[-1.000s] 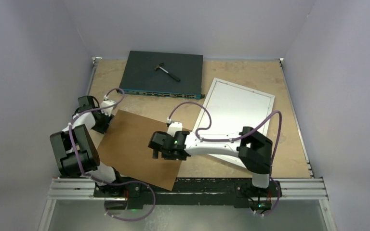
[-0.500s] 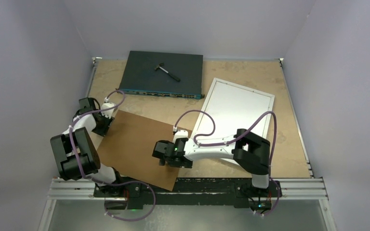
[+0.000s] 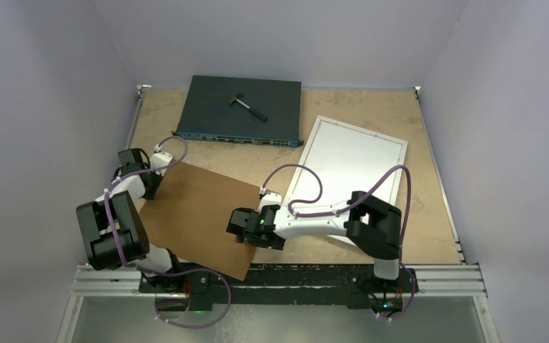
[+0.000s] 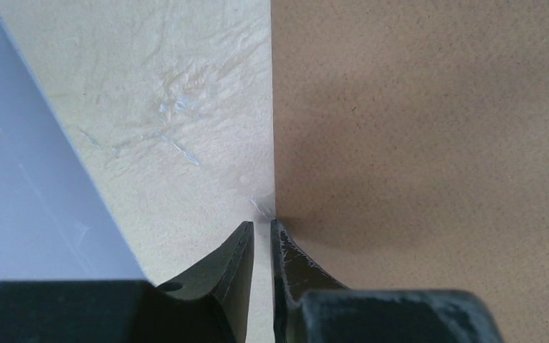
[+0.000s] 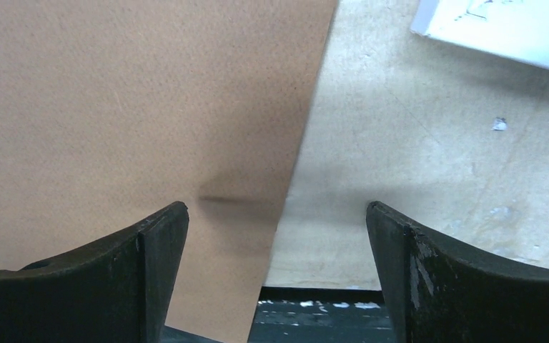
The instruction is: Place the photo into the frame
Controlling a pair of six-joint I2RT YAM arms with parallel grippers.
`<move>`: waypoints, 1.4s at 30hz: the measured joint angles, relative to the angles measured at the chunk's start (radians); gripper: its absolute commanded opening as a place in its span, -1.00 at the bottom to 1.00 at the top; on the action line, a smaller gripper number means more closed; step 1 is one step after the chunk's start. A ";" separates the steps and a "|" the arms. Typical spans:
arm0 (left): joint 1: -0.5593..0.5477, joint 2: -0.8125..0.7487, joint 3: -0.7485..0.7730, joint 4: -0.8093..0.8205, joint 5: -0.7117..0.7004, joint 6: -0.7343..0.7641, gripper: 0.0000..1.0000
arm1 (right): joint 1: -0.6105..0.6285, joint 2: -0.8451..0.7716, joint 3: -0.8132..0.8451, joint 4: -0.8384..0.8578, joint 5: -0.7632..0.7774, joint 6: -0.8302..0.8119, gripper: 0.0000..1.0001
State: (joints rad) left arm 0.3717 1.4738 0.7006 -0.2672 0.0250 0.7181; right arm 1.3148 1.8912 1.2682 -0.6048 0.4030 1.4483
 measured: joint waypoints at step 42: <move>0.170 0.106 0.126 -0.078 0.140 0.010 -0.62 | -0.020 -0.012 -0.033 0.170 0.058 0.081 0.90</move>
State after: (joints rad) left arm 0.5415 1.5799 0.8268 -0.3450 0.1654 0.7277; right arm 1.2945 1.8793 1.2354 -0.4351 0.4614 1.5291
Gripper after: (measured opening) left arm 0.196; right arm 0.951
